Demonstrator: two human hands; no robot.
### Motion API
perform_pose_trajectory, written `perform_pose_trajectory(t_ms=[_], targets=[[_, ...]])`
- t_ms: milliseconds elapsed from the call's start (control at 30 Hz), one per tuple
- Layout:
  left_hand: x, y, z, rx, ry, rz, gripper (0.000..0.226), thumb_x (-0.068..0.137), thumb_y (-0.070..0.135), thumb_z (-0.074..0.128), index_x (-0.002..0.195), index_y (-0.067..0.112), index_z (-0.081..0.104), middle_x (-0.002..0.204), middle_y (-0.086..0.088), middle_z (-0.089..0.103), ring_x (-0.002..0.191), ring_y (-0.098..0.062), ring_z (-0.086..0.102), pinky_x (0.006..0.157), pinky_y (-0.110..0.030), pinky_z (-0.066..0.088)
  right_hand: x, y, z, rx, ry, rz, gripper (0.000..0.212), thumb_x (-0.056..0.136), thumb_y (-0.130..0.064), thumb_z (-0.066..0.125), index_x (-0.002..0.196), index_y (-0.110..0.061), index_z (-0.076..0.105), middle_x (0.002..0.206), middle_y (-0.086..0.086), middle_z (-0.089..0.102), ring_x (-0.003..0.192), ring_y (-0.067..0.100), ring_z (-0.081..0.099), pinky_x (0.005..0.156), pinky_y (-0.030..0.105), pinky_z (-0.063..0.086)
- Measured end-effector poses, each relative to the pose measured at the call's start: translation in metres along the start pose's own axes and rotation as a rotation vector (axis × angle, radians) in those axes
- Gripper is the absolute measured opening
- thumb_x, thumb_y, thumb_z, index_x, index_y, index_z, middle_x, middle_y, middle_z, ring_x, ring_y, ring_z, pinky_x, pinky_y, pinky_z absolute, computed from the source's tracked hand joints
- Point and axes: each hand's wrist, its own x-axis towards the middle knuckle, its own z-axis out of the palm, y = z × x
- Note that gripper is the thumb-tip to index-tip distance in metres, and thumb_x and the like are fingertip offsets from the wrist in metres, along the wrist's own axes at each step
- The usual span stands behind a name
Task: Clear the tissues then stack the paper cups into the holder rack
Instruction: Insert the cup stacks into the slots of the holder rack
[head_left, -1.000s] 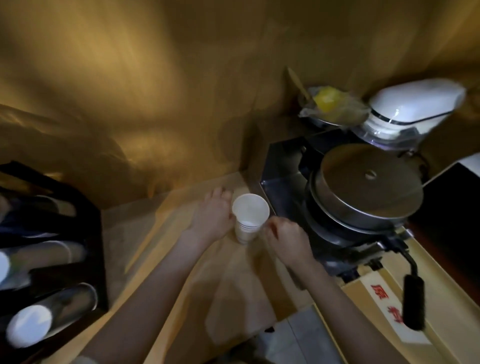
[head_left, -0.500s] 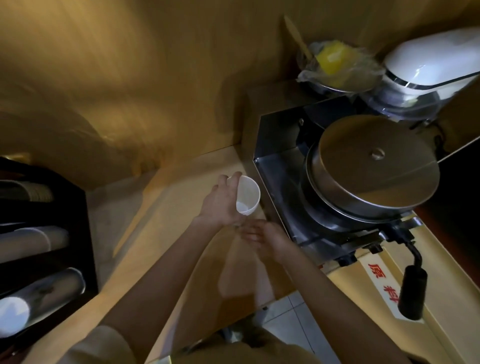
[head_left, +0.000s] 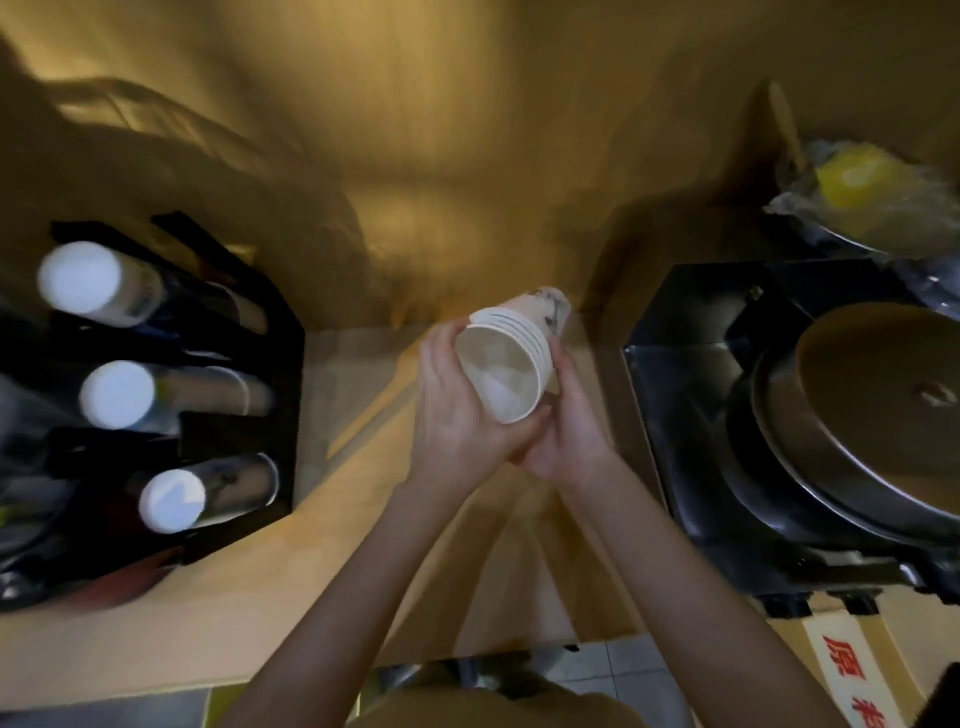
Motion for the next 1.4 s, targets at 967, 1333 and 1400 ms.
perform_pose_trajectory(t_ms=[967,1333,1400], targets=[[-0.081,-0.129,-0.285,-0.064,-0.108,-0.307,0.105,0.046,0.041,0.074,0.141,0.028,0.029,0.127,0.015,0.055,0.114,0.007,0.052,0.083,0.001,0.040,0.042,0.167,0.188,-1.184,-0.397,-0.446,0.083,0.051,-0.026,0.089,0.121,-0.037,0.046,0.122,-0.012,0.060,0.114,0.001,0.056,0.094,0.028,0.051],[-0.083,-0.118,-0.293,0.216,0.242,-0.035,0.047,0.063,0.048,0.065,0.104,0.024,0.061,0.103,0.017,0.058,0.098,0.009,0.054,0.082,-0.008,0.045,0.069,0.207,0.172,-1.498,-0.357,-0.584,0.084,0.070,-0.009,0.070,0.141,-0.027,0.027,0.143,-0.004,0.035,0.132,0.013,0.034,0.106,0.027,0.038],[-0.079,-0.127,-0.288,0.241,0.228,-0.019,0.043,0.065,0.044,0.065,0.100,0.019,0.066,0.104,0.014,0.060,0.098,0.017,0.051,0.080,-0.002,0.042,0.075,0.210,0.168,-1.425,-0.339,-0.461,0.084,0.072,-0.006,0.067,0.141,-0.028,0.025,0.144,-0.002,0.031,0.132,0.013,0.033,0.097,0.015,0.038]])
